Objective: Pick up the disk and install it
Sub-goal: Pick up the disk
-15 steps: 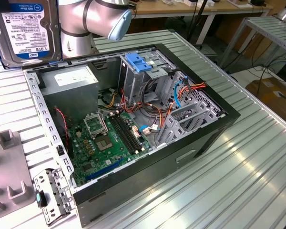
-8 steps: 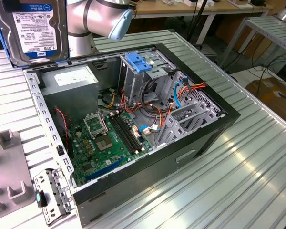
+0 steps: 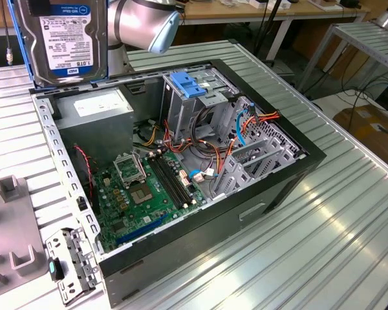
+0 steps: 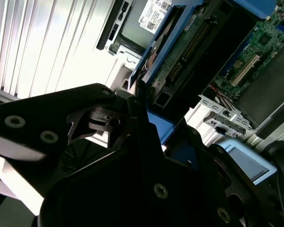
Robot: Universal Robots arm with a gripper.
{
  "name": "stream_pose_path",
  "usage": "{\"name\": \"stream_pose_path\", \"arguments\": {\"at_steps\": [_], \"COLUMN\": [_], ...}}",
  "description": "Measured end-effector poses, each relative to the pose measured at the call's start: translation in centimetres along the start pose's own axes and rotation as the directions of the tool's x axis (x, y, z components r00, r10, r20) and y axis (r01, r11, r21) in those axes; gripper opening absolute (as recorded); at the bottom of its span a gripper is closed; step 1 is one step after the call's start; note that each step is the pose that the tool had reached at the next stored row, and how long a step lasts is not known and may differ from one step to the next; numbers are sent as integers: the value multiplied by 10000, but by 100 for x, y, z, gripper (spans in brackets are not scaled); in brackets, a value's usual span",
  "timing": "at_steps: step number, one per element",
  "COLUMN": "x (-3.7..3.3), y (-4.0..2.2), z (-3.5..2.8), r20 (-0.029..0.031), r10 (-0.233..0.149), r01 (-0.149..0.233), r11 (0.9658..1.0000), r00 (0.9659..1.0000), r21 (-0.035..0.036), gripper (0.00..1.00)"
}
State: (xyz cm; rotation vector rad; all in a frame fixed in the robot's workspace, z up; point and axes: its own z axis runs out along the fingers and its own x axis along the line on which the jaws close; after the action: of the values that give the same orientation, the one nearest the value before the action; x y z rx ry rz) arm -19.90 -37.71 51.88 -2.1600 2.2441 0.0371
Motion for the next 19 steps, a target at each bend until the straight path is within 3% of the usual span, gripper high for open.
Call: {"name": "stream_pose_path", "arguments": {"at_steps": [7,12,19], "x": [-6,-3,7], "y": [-193,-364,-510], "z": [1,7,18], "r20": [-1,-2,-1], "r10": [3,8,14], "r01": [-3,-8,-14], "r11": [10000,10000,10000], "r00": [10000,10000,10000], "r21": [-30,-44,-43], "gripper": [37,37,37]}}
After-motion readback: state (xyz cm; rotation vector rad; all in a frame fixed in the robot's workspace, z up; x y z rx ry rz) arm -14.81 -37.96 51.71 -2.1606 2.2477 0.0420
